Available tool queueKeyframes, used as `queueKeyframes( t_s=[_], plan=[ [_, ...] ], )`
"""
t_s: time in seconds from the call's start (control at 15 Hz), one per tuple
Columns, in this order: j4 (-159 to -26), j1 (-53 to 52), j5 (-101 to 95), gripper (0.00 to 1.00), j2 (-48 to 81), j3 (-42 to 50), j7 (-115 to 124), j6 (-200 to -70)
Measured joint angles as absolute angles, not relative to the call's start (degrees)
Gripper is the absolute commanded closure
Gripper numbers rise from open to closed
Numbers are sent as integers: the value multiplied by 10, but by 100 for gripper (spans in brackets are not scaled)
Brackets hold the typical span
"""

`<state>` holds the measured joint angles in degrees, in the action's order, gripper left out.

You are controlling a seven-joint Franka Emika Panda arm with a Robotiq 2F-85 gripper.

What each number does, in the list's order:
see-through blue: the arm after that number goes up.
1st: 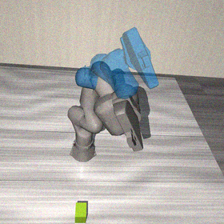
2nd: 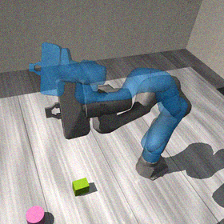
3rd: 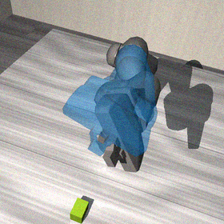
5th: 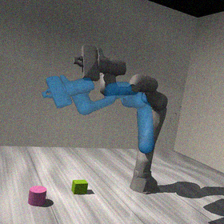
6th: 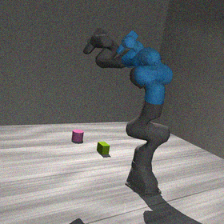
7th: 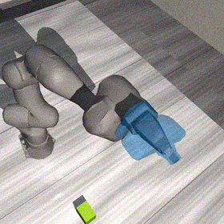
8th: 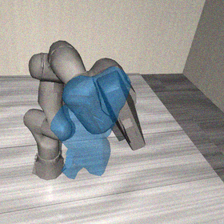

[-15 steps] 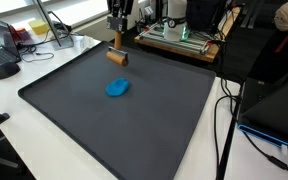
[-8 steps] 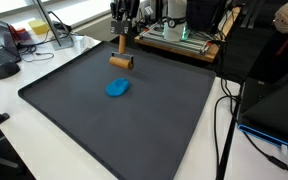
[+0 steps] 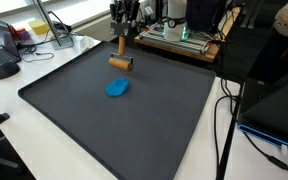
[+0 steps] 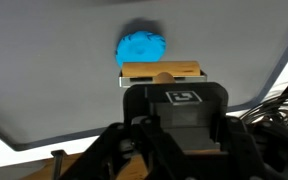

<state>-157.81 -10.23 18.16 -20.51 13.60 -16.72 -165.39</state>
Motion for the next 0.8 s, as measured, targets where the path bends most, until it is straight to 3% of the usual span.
queueKeyframes(
  t_s=[0.8],
  plan=[
    [-1453, -42, 55, 77, -65, 53, -111, -1632]
  ],
)
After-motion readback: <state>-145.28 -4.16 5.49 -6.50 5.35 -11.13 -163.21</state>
